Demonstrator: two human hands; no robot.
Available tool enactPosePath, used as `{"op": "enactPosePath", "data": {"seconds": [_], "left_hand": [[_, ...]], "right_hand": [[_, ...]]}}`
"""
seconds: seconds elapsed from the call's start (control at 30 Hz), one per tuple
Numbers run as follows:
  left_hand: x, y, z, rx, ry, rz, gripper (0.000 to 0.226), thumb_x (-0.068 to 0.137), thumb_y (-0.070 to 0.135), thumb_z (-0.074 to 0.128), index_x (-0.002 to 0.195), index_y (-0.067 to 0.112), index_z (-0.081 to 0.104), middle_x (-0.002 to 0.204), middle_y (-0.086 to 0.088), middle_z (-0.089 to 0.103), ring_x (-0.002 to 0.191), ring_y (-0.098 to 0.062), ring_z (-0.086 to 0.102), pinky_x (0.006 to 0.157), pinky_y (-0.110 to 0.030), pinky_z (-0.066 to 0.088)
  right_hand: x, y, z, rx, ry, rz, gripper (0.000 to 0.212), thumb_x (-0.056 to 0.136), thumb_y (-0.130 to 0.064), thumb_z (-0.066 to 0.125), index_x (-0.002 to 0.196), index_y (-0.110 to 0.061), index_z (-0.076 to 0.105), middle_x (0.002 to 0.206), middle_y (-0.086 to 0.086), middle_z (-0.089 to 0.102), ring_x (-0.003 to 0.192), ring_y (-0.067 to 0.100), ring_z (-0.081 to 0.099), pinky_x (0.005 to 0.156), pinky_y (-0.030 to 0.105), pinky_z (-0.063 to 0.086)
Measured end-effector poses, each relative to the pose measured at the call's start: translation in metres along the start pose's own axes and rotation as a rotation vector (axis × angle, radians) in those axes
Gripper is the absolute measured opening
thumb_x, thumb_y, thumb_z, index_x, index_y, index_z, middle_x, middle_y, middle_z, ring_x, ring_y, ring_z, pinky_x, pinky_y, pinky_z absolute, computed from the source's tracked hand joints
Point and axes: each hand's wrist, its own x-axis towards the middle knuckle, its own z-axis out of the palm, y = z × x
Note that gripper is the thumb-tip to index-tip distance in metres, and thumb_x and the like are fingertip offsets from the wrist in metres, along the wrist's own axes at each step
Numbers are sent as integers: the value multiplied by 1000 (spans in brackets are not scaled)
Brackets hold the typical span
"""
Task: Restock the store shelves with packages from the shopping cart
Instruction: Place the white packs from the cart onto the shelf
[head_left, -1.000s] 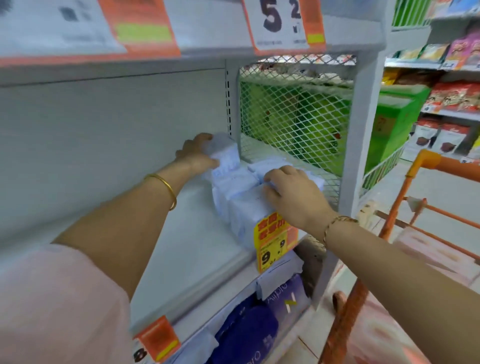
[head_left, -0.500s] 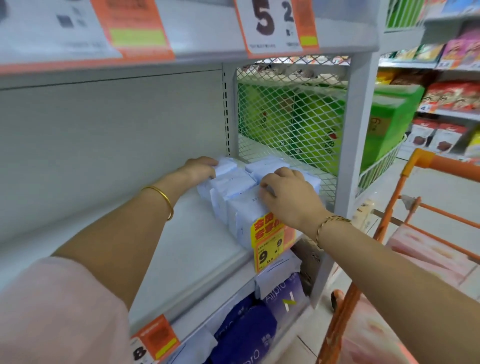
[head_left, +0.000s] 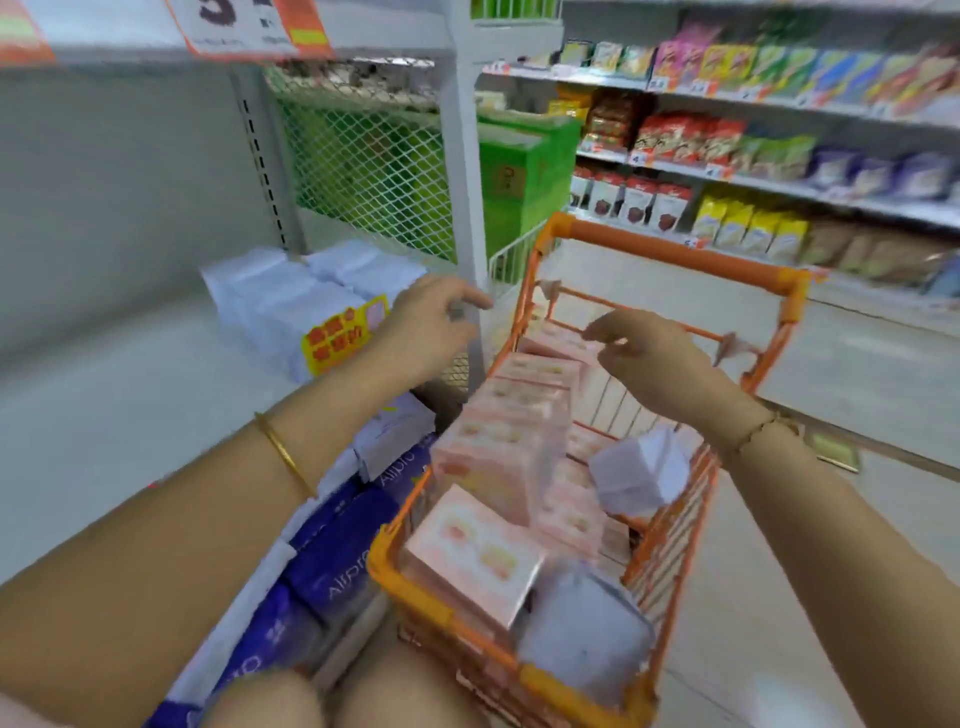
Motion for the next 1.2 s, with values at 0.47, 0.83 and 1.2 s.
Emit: {"op": "enactPosePath", "data": {"seconds": [0.47, 0.83, 1.2], "left_hand": [[-36, 63, 48, -12, -217, 2, 28, 86, 10, 54, 106, 27, 63, 122, 1, 51, 112, -14, 50, 100, -32, 40], [-41, 55, 40, -8, -182, -20, 28, 87, 14, 56, 107, 32, 62, 121, 4, 50, 109, -9, 49, 91, -31, 42], [-42, 83, 33, -122, -146, 165, 101, 67, 23, 83, 146, 26, 20, 146, 0, 26, 134, -12, 28, 109, -29, 30]], "right_hand": [[-9, 83, 60, -464, -468, 319, 76, 69, -47, 76, 127, -12, 41, 116, 14, 55, 106, 31, 55, 81, 38, 50], [-6, 84, 70, -206, -185, 419, 67, 69, -36, 73, 121, -16, 36, 117, 15, 36, 103, 35, 48, 85, 41, 49], [2, -5, -41, 386, -23, 121, 61, 82, -64, 47, 109, -10, 54, 101, 10, 54, 87, 28, 55, 69, 35, 43]]}}
